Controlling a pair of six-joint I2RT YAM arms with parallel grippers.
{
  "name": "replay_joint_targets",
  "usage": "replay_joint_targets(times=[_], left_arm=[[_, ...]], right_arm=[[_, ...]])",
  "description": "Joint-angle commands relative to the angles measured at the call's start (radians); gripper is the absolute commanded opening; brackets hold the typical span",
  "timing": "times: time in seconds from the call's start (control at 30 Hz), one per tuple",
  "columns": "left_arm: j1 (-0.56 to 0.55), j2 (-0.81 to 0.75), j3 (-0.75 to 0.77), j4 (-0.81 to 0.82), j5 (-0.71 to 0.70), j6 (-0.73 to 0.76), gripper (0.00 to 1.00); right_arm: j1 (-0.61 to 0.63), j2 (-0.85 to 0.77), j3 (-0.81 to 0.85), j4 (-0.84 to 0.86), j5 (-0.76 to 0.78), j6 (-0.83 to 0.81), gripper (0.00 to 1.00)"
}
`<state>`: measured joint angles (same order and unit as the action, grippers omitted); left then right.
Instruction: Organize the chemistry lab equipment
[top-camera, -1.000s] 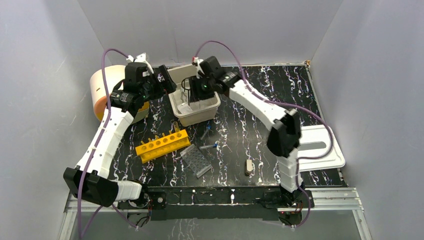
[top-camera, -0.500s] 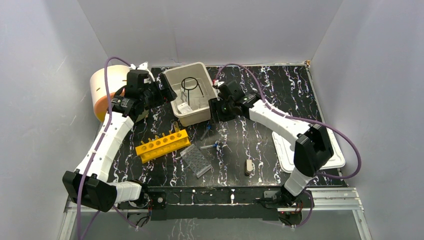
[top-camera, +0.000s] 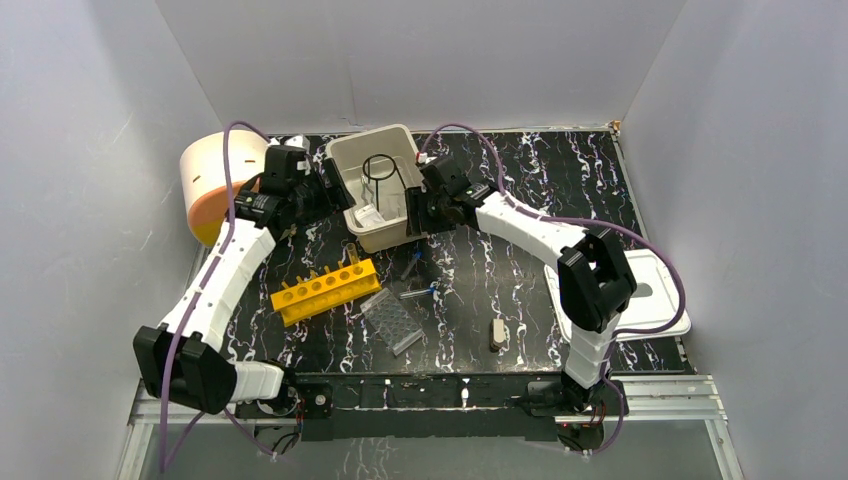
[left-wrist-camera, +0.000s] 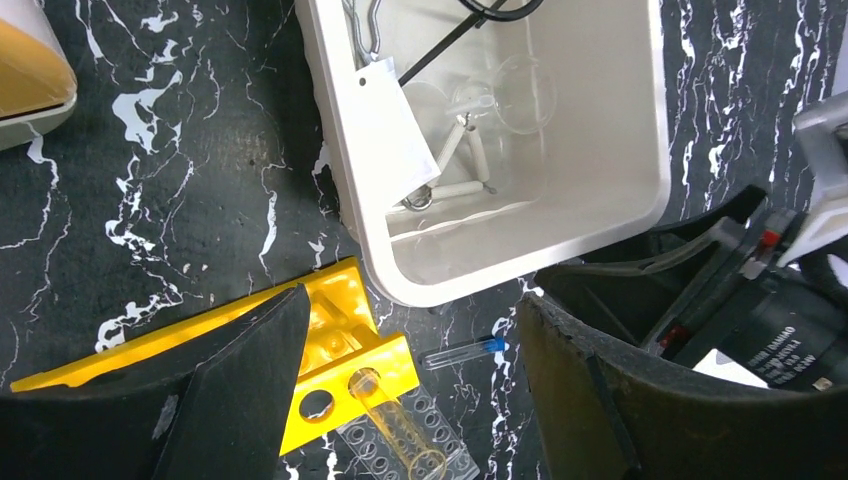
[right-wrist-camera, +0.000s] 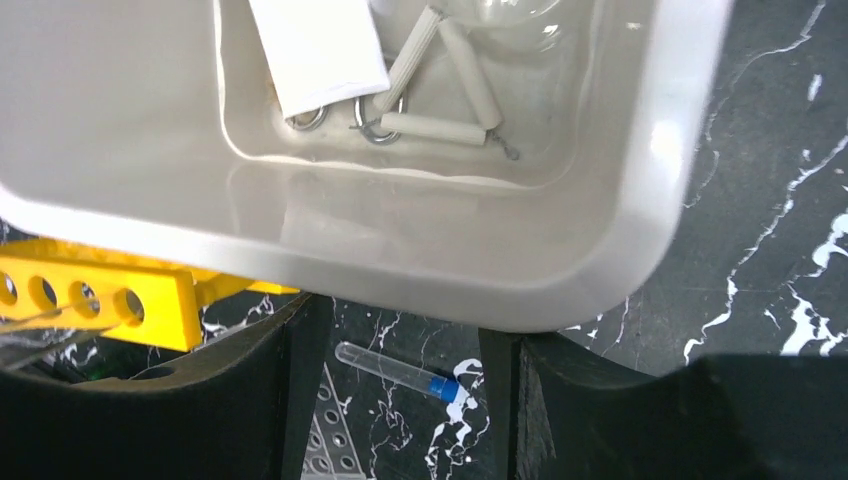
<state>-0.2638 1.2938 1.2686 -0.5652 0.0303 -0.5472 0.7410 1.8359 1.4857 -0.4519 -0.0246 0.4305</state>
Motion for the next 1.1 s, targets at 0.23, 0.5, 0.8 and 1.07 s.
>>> replay_joint_targets(times=[0.23, 0.5, 0.8, 1.07], left_arm=[[0.006, 0.114, 0.016, 0.016, 0.107, -0.031, 0.78], [0.006, 0.149, 0.084, 0.016, 0.112, -0.018, 0.8], [0.006, 0.075, 0.09, 0.016, 0.088, -0.003, 0.83], [0.007, 0.031, 0.074, 0.013, 0.107, -0.023, 0.83]], right_arm=[[-0.052, 0.087, 0.19, 0.013, 0.143, 0.082, 0.63], [-0.064, 0.063, 0.198, -0.015, 0.101, 0.065, 0.73], [-0.015, -0.188, -0.197, 0.024, 0.097, 0.04, 0.77], [0.088, -0.21, -0.35, 0.033, 0.141, 0.046, 0.75]])
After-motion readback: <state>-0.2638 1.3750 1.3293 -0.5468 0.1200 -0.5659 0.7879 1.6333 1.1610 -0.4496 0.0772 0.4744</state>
